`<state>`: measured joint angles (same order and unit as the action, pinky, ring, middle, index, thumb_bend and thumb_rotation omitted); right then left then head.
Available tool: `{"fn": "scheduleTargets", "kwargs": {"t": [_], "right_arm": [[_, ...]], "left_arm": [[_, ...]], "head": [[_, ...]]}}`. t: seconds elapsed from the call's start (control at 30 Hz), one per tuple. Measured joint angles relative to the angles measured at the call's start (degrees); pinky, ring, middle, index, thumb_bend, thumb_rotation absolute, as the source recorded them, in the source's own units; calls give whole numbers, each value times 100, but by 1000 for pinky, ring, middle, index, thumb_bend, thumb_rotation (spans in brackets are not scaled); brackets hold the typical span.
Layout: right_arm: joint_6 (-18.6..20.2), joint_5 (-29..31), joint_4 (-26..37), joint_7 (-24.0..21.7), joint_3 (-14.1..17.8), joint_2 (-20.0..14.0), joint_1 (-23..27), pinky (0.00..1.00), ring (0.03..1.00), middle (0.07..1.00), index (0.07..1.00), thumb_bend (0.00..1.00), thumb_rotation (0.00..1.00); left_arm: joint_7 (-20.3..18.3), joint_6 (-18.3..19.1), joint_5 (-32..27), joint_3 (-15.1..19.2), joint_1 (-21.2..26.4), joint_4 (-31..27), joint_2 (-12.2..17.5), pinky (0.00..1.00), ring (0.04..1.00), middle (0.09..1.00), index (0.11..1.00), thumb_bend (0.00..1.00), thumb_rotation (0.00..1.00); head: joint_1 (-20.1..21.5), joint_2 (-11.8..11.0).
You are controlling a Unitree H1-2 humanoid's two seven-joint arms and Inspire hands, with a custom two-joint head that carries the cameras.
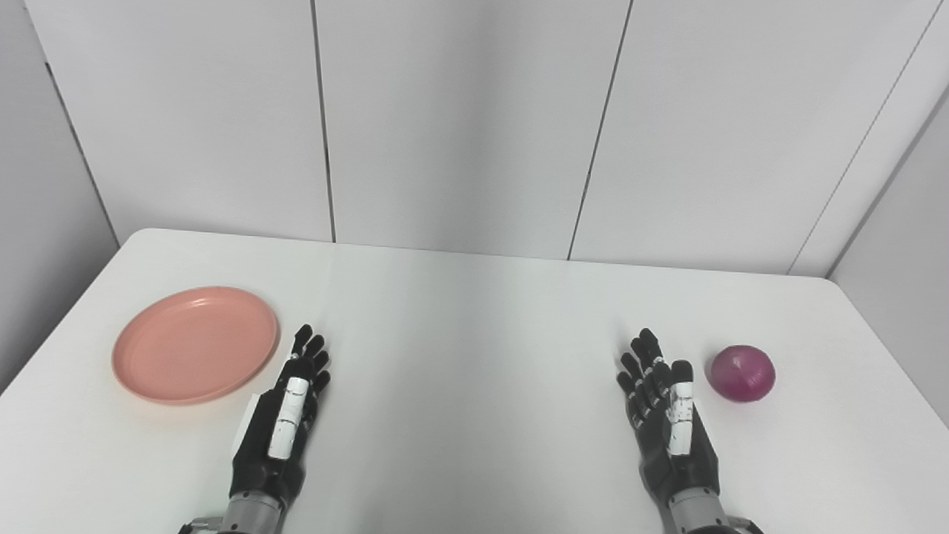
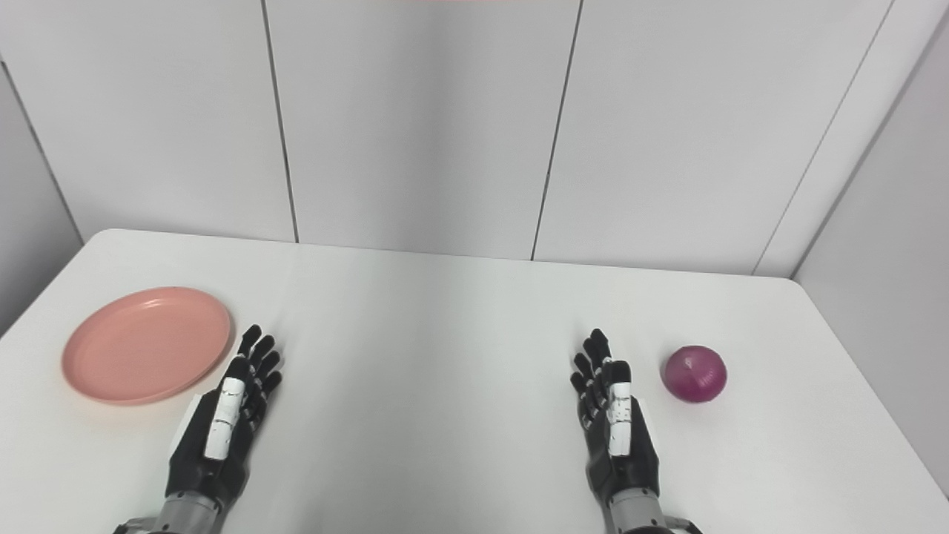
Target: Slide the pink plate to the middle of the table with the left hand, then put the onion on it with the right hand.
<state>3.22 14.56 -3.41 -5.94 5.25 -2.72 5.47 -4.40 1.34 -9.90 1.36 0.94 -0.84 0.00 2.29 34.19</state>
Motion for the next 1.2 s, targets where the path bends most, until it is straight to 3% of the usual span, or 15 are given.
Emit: {"fn": "scheduleTargets", "kwargs": {"t": [1.2], "right_arm": [[0,2,10,-38,-7,3,-6,1000,985,1000,999,834,970]], "left_arm": [[-37,-3,2,14,-13,-1,3,1000,1000,1000,1000,839,880]], "head": [[-9,18]]}}
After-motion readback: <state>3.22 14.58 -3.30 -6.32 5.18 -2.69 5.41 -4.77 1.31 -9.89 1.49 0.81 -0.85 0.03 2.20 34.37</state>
